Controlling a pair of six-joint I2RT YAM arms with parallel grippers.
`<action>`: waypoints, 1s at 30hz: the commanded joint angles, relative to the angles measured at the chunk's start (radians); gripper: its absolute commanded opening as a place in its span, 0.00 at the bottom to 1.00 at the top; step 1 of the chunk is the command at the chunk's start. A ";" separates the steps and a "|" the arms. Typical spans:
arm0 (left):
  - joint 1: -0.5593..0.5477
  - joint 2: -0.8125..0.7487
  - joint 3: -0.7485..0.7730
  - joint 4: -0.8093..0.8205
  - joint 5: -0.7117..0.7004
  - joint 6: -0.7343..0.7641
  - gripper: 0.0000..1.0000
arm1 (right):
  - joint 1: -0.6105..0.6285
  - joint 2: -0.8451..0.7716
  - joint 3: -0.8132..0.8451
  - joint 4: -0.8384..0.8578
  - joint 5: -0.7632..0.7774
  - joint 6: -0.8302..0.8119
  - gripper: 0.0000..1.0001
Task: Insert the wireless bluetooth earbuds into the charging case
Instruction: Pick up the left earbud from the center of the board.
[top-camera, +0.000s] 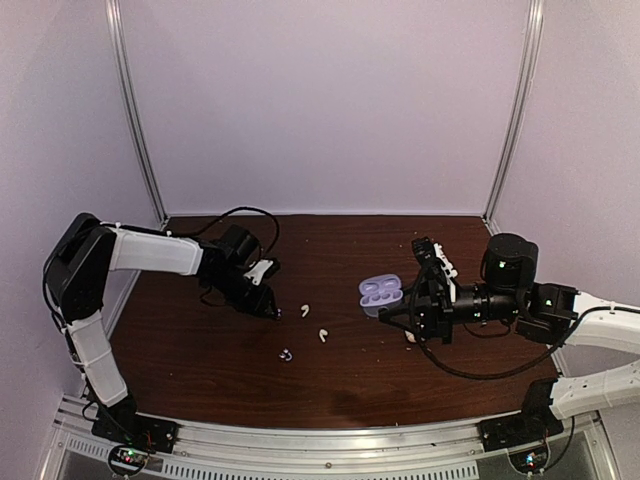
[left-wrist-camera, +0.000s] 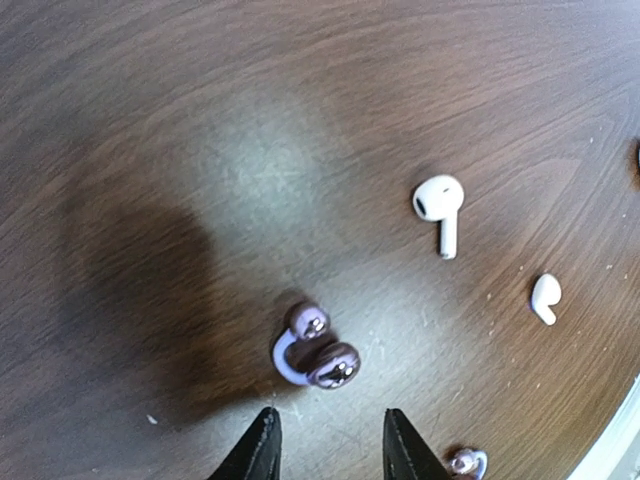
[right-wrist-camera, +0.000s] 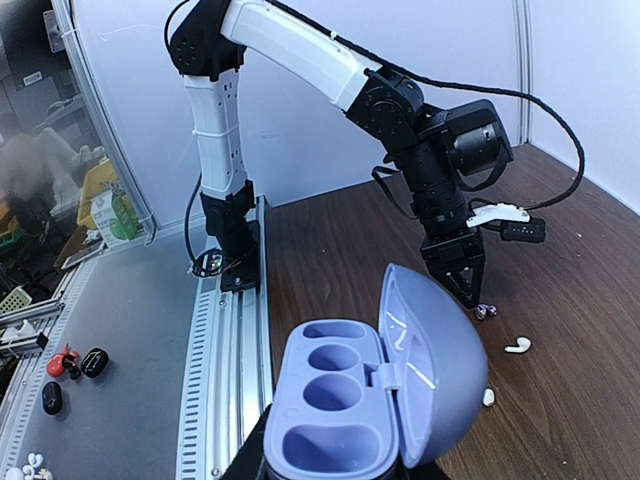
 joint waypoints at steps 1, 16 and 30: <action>-0.005 0.019 0.000 0.075 -0.020 -0.046 0.37 | -0.006 -0.017 0.005 0.004 0.008 0.003 0.00; -0.008 0.092 0.042 0.082 -0.097 -0.088 0.38 | -0.005 -0.024 0.007 -0.006 0.010 0.001 0.00; -0.021 0.111 0.042 0.064 -0.132 -0.055 0.23 | -0.005 -0.020 0.006 -0.006 0.009 -0.002 0.00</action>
